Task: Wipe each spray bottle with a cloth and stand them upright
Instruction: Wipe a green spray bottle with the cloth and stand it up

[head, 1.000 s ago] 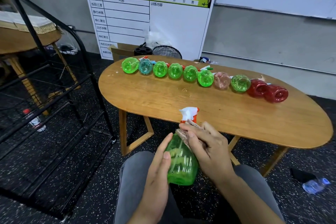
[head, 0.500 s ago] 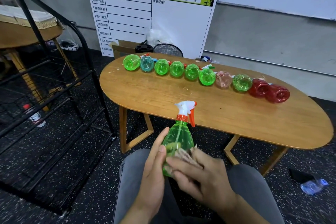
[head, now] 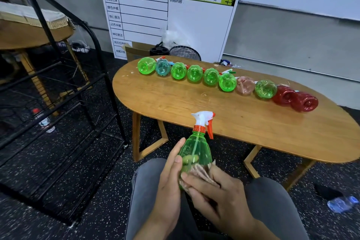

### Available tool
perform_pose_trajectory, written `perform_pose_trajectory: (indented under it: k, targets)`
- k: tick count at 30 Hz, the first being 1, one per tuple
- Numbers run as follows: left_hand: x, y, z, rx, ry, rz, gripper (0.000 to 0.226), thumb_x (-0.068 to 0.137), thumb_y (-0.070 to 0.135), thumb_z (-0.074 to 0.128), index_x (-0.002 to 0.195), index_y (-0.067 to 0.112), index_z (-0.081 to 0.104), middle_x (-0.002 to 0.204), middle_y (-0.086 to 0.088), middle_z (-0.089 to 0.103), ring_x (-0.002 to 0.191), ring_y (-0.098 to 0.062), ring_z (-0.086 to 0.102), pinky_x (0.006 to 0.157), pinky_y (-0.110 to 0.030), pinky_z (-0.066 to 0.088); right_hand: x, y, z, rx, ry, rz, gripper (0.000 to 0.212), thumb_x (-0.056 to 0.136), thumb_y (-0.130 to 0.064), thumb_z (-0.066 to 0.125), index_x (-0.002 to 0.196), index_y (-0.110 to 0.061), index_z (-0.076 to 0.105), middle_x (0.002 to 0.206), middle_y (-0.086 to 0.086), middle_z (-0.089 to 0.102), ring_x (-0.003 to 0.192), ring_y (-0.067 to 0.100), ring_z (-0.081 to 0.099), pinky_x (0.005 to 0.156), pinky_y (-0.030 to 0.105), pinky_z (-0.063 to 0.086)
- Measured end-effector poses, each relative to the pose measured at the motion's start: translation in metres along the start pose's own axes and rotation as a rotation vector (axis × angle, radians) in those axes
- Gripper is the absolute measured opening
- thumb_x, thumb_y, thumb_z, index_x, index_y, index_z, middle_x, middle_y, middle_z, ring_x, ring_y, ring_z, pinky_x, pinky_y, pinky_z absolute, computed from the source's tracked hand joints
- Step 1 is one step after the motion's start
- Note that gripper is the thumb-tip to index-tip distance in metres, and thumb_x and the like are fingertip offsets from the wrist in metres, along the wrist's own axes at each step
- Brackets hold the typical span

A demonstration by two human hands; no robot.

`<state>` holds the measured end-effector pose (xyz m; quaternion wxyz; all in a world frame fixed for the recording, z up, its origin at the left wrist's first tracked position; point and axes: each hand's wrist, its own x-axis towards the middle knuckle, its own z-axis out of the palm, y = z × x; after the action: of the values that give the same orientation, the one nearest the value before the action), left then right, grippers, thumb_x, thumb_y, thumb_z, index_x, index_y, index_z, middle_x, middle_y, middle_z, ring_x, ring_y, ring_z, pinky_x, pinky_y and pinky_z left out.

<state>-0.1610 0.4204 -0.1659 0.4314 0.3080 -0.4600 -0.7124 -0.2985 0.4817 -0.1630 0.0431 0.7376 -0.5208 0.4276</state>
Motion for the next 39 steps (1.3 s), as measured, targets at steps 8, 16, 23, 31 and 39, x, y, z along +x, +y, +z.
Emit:
perform_pose_trajectory:
  k: [8, 16, 23, 31, 39]
  targets:
    - [-0.004, -0.002, 0.004, -0.007, -0.054, -0.011, 0.042, 0.105, 0.037, 0.049, 0.146, 0.040, 0.058, 0.143, -0.002, 0.068, 0.134, -0.026, 0.063, 0.118, -0.057, 0.042, 0.030, 0.018, -0.010, 0.108, 0.165, 0.297, 0.030, 0.105, -0.039, 0.053, 0.129, -0.034, 0.071, 0.078, -0.006, 0.047, 0.062, 0.004, 0.045, 0.054, 0.011, 0.033]
    - [-0.007, 0.000, 0.005, 0.078, -0.120, 0.088, 0.087, 0.082, 0.058, 0.084, 0.156, 0.035, 0.043, 0.149, -0.002, 0.062, 0.138, -0.024, 0.059, 0.108, -0.041, 0.053, 0.041, 0.017, -0.012, 0.301, 0.221, 0.447, 0.027, 0.102, -0.029, 0.061, 0.125, -0.034, 0.076, 0.076, -0.009, 0.049, 0.064, 0.004, 0.047, 0.057, 0.018, 0.040]
    - [-0.004, -0.004, 0.006, 0.001, -0.114, 0.076, 0.059, 0.094, 0.041, 0.069, 0.149, 0.052, 0.050, 0.149, -0.002, 0.063, 0.139, -0.025, 0.059, 0.118, -0.056, 0.041, 0.055, 0.014, -0.019, 0.313, 0.278, 0.530, 0.027, 0.102, -0.018, 0.063, 0.124, -0.028, 0.077, 0.084, -0.017, 0.060, 0.073, 0.001, 0.056, 0.070, 0.010, 0.041]
    - [0.000, -0.009, -0.001, 0.056, -0.099, 0.052, 0.047, 0.102, 0.047, 0.052, 0.149, 0.052, 0.050, 0.154, 0.005, 0.058, 0.143, -0.025, 0.055, 0.120, -0.058, 0.038, 0.046, 0.013, -0.008, 0.176, 0.153, 0.482, 0.033, 0.100, -0.044, 0.053, 0.128, -0.045, 0.071, 0.092, -0.007, 0.057, 0.073, 0.015, 0.060, 0.063, 0.033, 0.052]
    - [-0.006, 0.006, 0.002, 0.037, -0.026, 0.079, 0.046, 0.104, 0.037, 0.043, 0.148, 0.043, 0.054, 0.138, -0.001, 0.070, 0.129, -0.025, 0.067, 0.112, -0.048, 0.048, 0.008, -0.003, -0.009, -0.025, -0.051, -0.004, 0.032, 0.099, -0.032, 0.070, 0.130, -0.037, 0.072, 0.086, -0.001, 0.056, 0.067, 0.010, 0.053, 0.053, 0.028, 0.049]
